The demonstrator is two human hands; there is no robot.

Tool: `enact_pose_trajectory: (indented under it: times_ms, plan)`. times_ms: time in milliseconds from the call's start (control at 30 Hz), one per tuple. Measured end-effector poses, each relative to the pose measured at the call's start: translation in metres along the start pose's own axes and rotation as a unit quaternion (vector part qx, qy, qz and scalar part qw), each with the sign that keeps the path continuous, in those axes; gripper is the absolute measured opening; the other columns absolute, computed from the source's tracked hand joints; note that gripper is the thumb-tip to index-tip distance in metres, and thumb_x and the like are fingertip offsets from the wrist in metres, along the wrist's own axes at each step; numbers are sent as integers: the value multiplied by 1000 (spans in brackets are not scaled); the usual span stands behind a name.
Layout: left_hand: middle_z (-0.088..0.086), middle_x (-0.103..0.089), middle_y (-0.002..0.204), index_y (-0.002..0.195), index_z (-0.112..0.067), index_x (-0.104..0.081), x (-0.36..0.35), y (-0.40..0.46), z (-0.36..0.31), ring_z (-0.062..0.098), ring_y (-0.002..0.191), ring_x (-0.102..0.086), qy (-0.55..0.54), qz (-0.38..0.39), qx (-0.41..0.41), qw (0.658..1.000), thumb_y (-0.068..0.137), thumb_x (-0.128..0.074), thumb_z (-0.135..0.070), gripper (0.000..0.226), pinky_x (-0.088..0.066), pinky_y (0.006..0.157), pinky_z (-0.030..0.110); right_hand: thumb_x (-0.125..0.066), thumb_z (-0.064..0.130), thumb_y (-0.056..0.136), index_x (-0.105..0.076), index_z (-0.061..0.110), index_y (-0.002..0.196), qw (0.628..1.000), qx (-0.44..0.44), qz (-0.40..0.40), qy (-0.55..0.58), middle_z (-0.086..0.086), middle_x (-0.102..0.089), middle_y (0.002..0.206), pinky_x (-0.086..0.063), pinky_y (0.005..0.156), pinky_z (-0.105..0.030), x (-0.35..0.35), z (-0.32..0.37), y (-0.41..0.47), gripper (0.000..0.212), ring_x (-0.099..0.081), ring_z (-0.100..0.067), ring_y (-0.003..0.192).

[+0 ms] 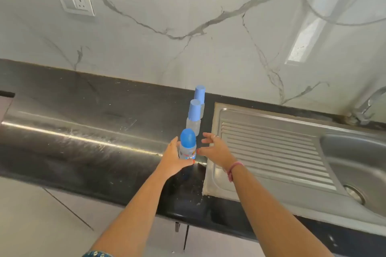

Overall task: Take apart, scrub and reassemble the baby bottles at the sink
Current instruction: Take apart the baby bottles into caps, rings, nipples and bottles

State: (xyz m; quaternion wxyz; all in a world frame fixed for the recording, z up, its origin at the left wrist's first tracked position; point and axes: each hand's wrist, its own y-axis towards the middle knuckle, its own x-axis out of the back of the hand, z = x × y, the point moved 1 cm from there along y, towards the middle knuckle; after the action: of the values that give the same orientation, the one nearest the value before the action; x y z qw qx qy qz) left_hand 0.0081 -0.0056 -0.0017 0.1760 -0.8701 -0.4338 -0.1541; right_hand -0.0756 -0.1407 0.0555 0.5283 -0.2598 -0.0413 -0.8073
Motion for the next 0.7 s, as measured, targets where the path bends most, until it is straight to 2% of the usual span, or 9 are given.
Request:
enact_pose_trajectory:
  times_ms: [167,267,400,467,567,700]
  plan:
    - [-11,-52,119,139,-22,-37,-11,9,3,12,108,-55,13,-35,-24,999,76,-82,-27,77,-44,92,24,-78,14,79,-46,15,136,999,10,33,-7,-2,-57,128,-50,95,-32,-6,9,2,65,-58,-15,108]
    - [-12,-55,112,133,-23,-44,-16,10,3,12,100,-58,1,-60,-24,998,80,-77,-32,63,-45,86,20,-78,12,79,-47,14,135,999,18,30,-6,-3,-60,126,-50,100,-38,-9,10,1,64,-59,-20,111]
    - [-22,-51,103,126,-30,-46,-18,2,-3,6,89,-58,-3,-84,-25,996,84,-71,-39,50,-41,71,5,-77,10,80,-49,14,133,999,26,35,-14,-4,-59,126,-49,101,-38,-8,8,0,60,-59,-21,111]
    - [-21,-52,104,127,-29,-46,-17,-2,-7,3,85,-57,0,-87,-38,996,82,-72,-40,53,-42,74,7,-77,8,79,-50,14,131,999,26,37,-10,-4,-60,123,-50,100,-38,-3,8,-1,59,-60,-20,110]
    - [-15,-53,113,132,-27,-46,-18,-8,-13,9,96,-56,-10,-93,-50,994,81,-74,-42,61,-46,90,23,-78,7,77,-54,17,126,998,35,44,-6,4,-62,113,-51,98,-36,8,8,-6,56,-61,-14,103]
    - [-15,-50,113,129,-28,-47,-18,-24,-30,9,95,-56,-19,-116,-85,989,76,-77,-45,64,-46,85,16,-79,11,78,-56,22,118,997,42,57,-7,11,-62,104,-50,94,-30,26,10,-15,47,-62,-10,99]
